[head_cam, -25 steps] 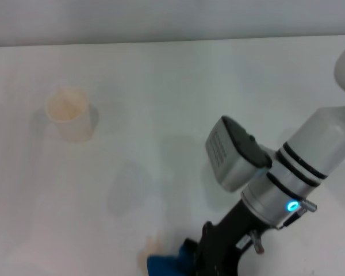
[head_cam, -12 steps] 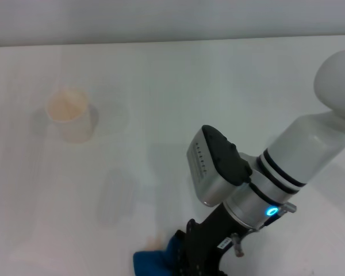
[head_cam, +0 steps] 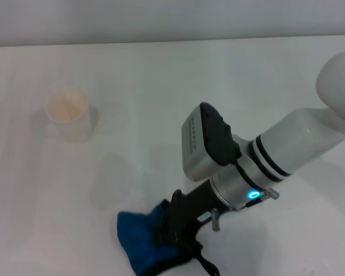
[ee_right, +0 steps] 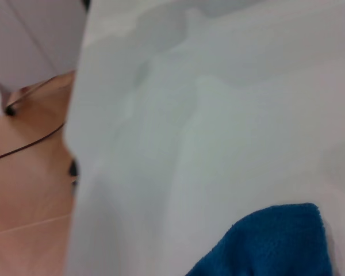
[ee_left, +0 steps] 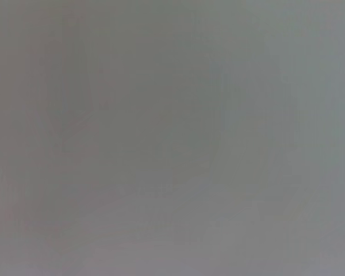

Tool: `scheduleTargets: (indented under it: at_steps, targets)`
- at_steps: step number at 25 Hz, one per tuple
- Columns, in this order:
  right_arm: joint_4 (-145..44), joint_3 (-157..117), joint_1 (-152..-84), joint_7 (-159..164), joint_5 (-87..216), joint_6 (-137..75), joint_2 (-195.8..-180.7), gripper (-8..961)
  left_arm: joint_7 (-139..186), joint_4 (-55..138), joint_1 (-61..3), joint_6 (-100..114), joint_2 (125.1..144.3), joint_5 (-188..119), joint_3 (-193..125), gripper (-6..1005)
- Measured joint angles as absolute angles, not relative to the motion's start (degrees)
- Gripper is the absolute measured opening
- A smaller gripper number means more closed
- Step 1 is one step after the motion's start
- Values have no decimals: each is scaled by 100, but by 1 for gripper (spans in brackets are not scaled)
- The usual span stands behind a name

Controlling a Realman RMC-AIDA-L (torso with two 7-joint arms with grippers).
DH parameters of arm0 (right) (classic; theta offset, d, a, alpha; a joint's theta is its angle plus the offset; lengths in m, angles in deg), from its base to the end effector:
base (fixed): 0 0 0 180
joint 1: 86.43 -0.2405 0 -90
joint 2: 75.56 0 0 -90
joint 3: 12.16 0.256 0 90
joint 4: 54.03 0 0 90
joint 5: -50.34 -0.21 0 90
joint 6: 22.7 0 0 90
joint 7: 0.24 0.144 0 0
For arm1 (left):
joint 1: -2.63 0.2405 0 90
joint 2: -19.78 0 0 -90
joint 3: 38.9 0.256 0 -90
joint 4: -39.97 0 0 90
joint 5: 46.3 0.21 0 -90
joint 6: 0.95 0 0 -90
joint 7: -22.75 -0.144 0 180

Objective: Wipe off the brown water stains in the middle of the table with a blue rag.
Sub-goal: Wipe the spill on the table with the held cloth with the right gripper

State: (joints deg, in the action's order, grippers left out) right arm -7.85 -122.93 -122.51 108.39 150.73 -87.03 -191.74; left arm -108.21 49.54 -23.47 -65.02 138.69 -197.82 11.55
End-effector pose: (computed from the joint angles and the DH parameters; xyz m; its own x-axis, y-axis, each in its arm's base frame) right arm 0.1967 0.2959 -0.1276 0.9499 -0.2995 0.0895 -0.3074 -0.9470 0.0934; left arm -0.3501 0.3506 0.0419 0.2446 -0.0595 0.9678 0.9662 -0.0690 -0.2485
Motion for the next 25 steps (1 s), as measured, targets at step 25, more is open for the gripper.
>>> scheduleTargets:
  at_steps: [25]
  targets:
    - [-754, -12779, -12566, 10997, 15083, -9135, -19168, 70, -10821, 4992, -2344, -6503, 13869, -19782, 1155, 888]
